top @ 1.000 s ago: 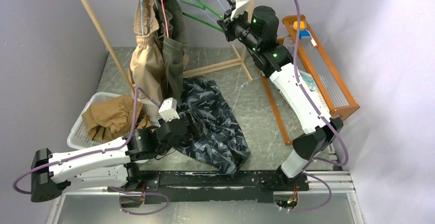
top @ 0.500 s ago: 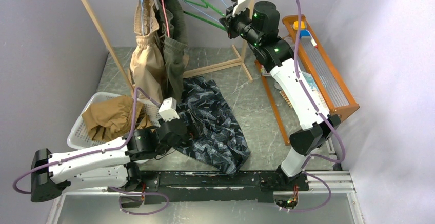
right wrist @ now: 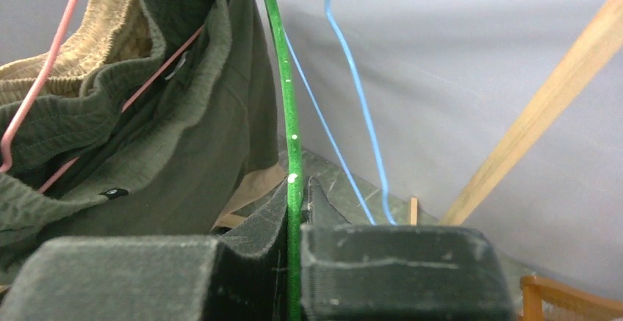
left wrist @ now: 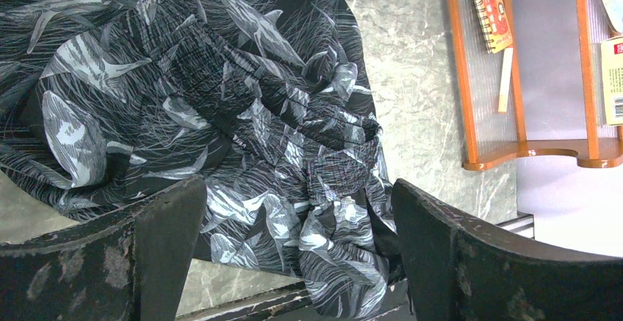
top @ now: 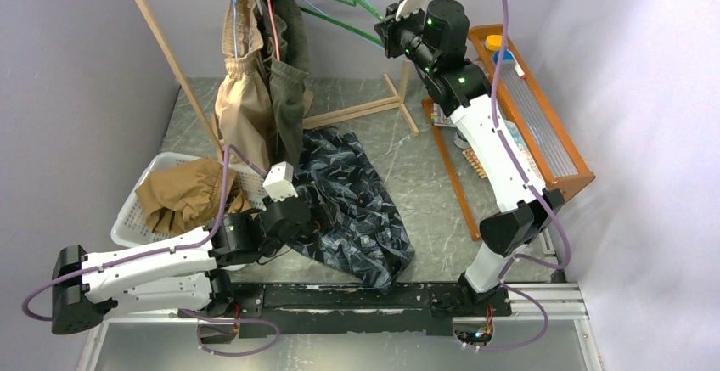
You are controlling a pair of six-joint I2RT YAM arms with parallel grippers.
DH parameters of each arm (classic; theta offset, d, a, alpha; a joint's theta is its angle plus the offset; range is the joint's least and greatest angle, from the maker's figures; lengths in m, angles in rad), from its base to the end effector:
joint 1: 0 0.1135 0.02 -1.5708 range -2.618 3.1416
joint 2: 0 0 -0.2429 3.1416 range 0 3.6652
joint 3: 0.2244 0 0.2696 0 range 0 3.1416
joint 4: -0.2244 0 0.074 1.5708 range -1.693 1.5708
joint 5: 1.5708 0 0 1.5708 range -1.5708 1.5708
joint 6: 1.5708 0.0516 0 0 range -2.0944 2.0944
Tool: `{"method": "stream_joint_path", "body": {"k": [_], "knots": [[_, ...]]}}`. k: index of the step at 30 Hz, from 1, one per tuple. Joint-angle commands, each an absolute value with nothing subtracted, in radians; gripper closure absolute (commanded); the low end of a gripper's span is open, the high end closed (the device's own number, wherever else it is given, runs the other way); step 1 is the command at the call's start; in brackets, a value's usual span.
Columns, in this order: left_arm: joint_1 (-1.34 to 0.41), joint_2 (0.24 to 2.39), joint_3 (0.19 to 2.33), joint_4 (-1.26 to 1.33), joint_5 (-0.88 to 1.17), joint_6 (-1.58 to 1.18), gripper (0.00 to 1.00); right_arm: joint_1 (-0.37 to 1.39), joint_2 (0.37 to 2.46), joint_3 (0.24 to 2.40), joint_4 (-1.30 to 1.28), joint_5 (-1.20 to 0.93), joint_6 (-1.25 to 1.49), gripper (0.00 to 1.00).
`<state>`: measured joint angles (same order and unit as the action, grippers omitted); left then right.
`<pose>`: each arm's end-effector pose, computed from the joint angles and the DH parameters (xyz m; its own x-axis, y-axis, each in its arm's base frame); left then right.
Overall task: Remove the shorts from the hanger
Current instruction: Place the hanger on the clothes rod.
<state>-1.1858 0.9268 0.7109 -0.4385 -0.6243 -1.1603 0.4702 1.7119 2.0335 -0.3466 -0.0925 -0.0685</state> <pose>0.1165 -0.2071 0.2395 -0.6210 -0.4484 -0.6429 0.0210 0.8104 -0.5855 0.3633 0.1900 0.4908 0.0143 -0.0692 -0.9975 -0.5337 0.8431 -0.0661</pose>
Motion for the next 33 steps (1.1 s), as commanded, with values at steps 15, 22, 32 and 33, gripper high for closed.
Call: {"method": "stream_joint_path", "body": {"k": [15, 22, 32, 33], "knots": [[-1.186, 0.915, 0.718, -0.444, -0.631, -1.166, 0.01, 0.456, 1.515, 1.626, -0.077, 0.023, 0.16, 0.84], [-1.186, 0.91, 0.717, -0.458, -0.621, -1.164, 0.01, 0.456, 1.45, 1.581, -0.085, -0.001, 0.188, 0.46], [-1.186, 0.888, 0.68, -0.527, -0.603, -1.199, 0.01, 0.456, 1.274, 1.423, -0.135, -0.093, 0.197, 0.3], [-1.186, 0.882, 0.676, -0.537, -0.603, -1.202, 0.01, 0.456, 1.253, 1.403, -0.15, -0.102, 0.2, 0.3]]}}
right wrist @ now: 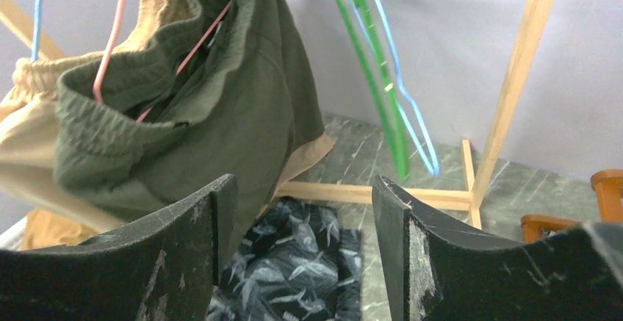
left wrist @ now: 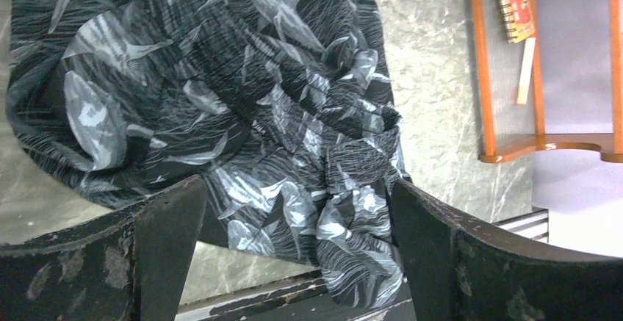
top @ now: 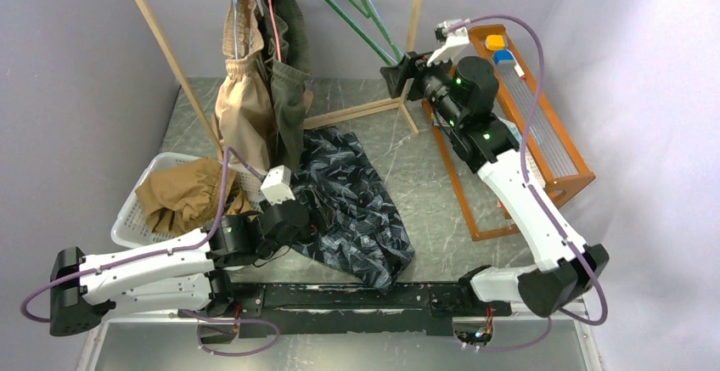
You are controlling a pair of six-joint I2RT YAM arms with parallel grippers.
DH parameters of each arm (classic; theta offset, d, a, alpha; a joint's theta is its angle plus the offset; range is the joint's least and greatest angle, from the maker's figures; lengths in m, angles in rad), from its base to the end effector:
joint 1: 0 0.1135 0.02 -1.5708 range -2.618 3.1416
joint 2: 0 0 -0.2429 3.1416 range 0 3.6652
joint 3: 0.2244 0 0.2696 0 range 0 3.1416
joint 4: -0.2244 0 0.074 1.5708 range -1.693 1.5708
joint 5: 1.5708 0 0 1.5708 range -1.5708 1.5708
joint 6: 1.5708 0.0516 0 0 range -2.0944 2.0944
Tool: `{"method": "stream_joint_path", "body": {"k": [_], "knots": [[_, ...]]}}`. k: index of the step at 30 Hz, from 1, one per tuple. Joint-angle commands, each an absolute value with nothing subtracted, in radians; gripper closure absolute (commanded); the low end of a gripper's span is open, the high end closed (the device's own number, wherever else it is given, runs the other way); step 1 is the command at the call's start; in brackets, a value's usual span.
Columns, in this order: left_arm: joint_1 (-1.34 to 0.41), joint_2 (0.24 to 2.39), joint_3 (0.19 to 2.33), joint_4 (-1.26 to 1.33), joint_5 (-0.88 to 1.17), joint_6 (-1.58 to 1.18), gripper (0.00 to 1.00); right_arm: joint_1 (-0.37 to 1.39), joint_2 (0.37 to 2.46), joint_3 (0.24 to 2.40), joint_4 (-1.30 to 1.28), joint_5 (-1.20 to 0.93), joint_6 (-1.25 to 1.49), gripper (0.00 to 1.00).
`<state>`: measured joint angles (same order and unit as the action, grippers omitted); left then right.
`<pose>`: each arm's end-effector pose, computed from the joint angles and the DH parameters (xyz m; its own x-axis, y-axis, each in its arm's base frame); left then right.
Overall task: Remove the shorts from the hanger
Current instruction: Place the hanger on the clothes rod, then pick up the shorts at the center of the board.
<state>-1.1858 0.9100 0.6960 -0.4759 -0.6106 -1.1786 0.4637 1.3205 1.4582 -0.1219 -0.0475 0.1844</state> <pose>0.1139 -0.2022 0.2341 -0.6396 -0.4376 -0.6320 0.0059 0.8193 -0.5733 0.3007 0.1531 0.4463 -0.0758 0.1669 -0.9831 -0.4835 0.8561 0.1826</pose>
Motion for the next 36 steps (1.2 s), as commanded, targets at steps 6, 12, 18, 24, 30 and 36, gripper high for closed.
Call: {"method": "stream_joint_path", "body": {"k": [6, 12, 18, 24, 30, 36], "knots": [[-1.186, 0.862, 0.651, -0.584, -0.612, -1.24, 0.01, 0.456, 1.048, 1.158, -0.161, -0.146, 0.288, 0.29], [-1.186, 0.893, 0.631, -0.565, -0.595, -1.293, 0.01, 0.457, 0.909, 0.799, -0.19, -0.252, 0.43, 0.29], [-1.186, 0.988, 0.624, -0.472, -0.55, -1.353, 0.01, 0.459, 0.956, 0.519, -0.153, -0.427, 0.542, 0.3], [-1.185, 1.099, 0.648, -0.417, -0.514, -1.421, 0.01, 0.466, 1.039, 0.407, -0.024, -0.499, 0.59, 0.29], [-1.173, 1.174, 0.646, -0.383, -0.497, -1.59, 0.01, 0.477, 1.119, 0.325, 0.119, -0.634, 0.583, 0.62], [-1.117, 1.197, 0.583, -0.258, -0.449, -1.776, 0.01, 0.528, 1.085, 0.245, 0.192, -0.799, 0.537, 0.84]]}}
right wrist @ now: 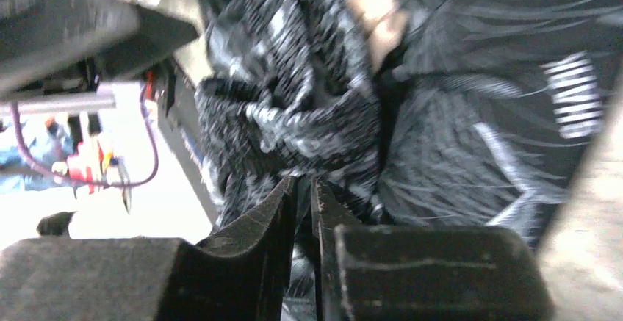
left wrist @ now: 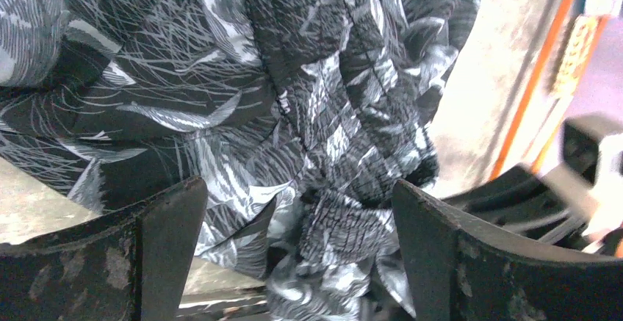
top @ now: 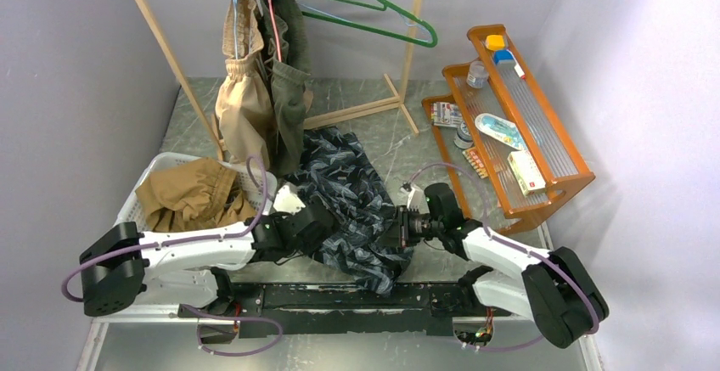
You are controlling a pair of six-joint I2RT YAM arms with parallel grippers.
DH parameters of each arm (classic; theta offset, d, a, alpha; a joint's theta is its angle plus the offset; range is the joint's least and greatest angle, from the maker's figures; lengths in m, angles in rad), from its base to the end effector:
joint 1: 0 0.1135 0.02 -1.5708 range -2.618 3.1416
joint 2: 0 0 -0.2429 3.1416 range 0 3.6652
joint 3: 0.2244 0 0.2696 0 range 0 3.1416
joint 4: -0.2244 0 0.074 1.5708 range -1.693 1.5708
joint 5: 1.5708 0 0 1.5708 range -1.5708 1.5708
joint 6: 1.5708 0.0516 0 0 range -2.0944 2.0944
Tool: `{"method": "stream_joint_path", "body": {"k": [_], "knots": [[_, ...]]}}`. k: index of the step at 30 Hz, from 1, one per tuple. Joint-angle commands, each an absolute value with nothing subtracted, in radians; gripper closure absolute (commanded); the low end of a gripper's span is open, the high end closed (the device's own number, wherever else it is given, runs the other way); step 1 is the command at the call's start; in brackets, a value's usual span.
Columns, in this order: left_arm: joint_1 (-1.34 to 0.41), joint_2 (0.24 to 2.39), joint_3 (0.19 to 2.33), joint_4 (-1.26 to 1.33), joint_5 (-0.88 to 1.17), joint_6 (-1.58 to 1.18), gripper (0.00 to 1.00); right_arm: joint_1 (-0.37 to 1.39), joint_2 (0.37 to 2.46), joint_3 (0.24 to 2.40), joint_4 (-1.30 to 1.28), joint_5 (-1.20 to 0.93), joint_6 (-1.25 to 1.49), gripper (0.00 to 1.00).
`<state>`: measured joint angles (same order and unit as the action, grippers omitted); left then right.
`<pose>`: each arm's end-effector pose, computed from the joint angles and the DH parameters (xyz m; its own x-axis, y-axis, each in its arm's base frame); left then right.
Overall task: Remove the shorts from the hanger
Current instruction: Pick up the shorts at the center of the board.
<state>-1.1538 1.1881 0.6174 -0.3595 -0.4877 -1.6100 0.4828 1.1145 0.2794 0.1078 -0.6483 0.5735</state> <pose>0.1251 -0.2228 0.1514 -0.6810 -0.6421 -0.3520 -0.3517 0.7084 -0.6119 0.1802 0.1297 0.1004 -0.9122 0.0102 -0.4096 -0.3269 0.5846 0.7425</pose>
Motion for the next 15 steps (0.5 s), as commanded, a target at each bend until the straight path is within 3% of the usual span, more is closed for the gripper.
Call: {"method": "stream_joint_path", "body": {"k": [1, 15], "knots": [[-1.103, 1.202, 0.577, -0.25, -0.435, -1.808, 0.01, 0.544, 1.075, 0.238, 0.184, -0.816, 0.521, 0.84], [-0.977, 1.482, 0.781, -0.307, -0.262, -1.682, 0.01, 0.821, 1.189, 0.216, 0.203, -0.69, 0.524, 0.84]]}}
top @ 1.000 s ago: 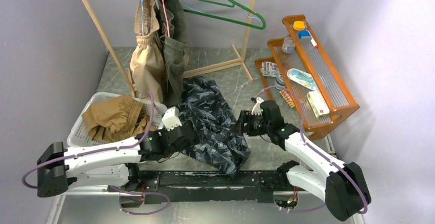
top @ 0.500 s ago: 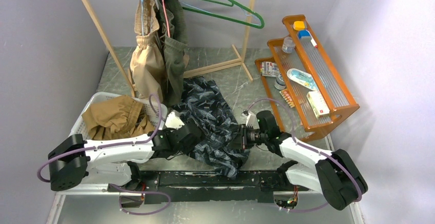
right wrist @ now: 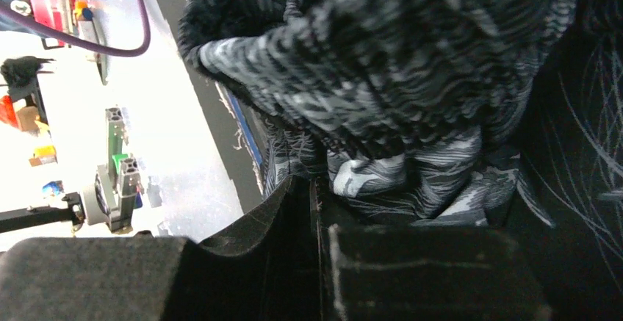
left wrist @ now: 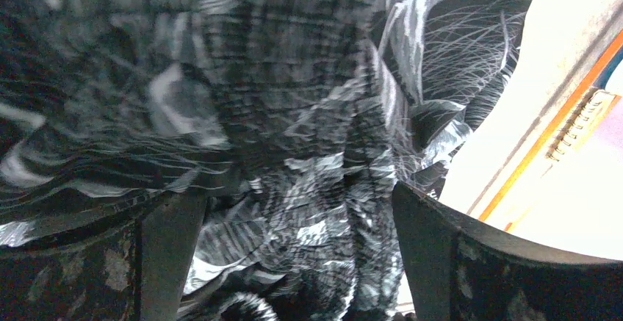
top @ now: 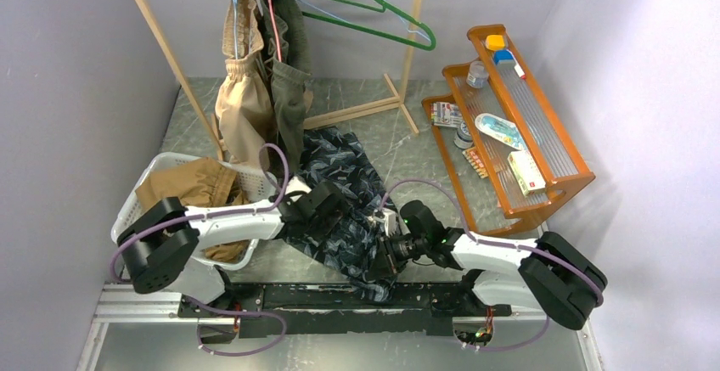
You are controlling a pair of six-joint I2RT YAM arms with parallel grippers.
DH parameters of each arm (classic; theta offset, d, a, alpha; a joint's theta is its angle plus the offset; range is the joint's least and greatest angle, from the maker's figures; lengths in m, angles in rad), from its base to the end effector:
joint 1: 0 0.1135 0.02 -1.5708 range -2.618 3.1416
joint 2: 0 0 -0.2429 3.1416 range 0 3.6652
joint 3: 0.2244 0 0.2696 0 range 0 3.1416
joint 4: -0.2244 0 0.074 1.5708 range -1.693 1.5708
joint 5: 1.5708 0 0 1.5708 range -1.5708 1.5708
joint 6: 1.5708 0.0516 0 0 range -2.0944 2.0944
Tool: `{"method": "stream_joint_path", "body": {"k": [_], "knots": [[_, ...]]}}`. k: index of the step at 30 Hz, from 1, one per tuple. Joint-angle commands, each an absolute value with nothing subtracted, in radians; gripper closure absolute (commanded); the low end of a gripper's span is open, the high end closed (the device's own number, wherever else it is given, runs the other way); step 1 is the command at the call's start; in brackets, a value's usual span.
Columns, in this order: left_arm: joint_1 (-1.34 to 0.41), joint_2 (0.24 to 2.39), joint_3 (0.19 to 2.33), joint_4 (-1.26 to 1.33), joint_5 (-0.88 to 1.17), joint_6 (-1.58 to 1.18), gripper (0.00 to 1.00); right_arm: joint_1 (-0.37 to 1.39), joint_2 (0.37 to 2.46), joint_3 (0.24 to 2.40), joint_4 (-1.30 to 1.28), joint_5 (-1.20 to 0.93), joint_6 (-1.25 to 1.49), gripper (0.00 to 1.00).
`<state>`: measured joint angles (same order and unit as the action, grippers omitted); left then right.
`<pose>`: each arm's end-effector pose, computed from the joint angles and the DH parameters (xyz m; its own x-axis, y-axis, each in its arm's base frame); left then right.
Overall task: Remove the shorts from the hanger
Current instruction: Pick up the shorts at the center of the board.
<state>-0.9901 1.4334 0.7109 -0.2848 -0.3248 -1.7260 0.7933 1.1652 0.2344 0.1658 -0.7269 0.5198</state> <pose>0.1724 -0.2328 0.1214 -0.6188 -0.7637 -0.1840 -0.5662 0.5959 -0.5694 0.1232 0.1740 0.0837 -0.8532 -0.3377 -0.3975 -0.5128 0.4036 0.7578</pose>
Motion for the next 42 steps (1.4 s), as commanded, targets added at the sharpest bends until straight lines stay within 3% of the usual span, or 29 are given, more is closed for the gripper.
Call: {"method": "stream_joint_path", "body": {"k": [1, 7, 11, 13, 18, 19, 20, 22, 24, 30, 33, 38, 42], "knots": [[-0.975, 1.496, 0.791, -0.311, -0.259, -1.68, 0.01, 0.821, 1.192, 0.217, 0.203, -0.693, 0.521, 0.84], [-0.953, 1.566, 0.797, -0.217, -0.181, -1.576, 0.0, 0.838, 1.201, 0.228, 0.202, -0.738, 0.502, 0.84], [-0.946, 1.618, 0.837, -0.226, -0.129, -1.467, 0.12, 0.854, 1.234, 0.237, 0.21, -0.762, 0.496, 0.84], [-0.946, 1.645, 0.869, -0.251, -0.122, -1.404, 0.29, 0.866, 1.236, 0.239, 0.215, -0.753, 0.495, 0.84], [-0.949, 1.673, 0.945, -0.359, -0.133, -1.34, 0.47, 0.867, 1.132, 0.317, 0.061, -0.635, 0.464, 0.79], [-0.953, 1.661, 0.938, -0.354, -0.146, -1.331, 0.56, 0.867, 1.091, 0.348, 0.016, -0.581, 0.459, 0.77], [-0.955, 1.647, 0.926, -0.345, -0.154, -1.325, 0.71, 0.867, 1.047, 0.369, -0.021, -0.522, 0.457, 0.76], [-0.957, 1.616, 0.892, -0.323, -0.161, -1.32, 0.92, 0.865, 0.966, 0.408, -0.09, -0.396, 0.455, 0.66], [-0.963, 1.586, 0.857, -0.313, -0.164, -1.305, 0.93, 0.864, 0.9, 0.445, -0.166, -0.238, 0.466, 0.55], [-1.018, 1.52, 0.808, -0.323, -0.23, -1.244, 0.93, 0.857, 0.825, 0.481, -0.261, 0.202, 0.548, 0.46], [-1.047, 1.49, 0.798, -0.328, -0.253, -1.23, 0.93, 0.823, 0.913, 0.522, -0.236, 0.219, 0.569, 0.44], [-1.055, 1.447, 0.751, -0.27, -0.238, -1.231, 0.93, 0.744, 1.184, 0.639, -0.21, 0.22, 0.58, 0.24], [-1.056, 1.407, 0.71, -0.231, -0.23, -1.256, 0.84, 0.704, 1.324, 0.694, -0.192, 0.131, 0.536, 0.25]]}}
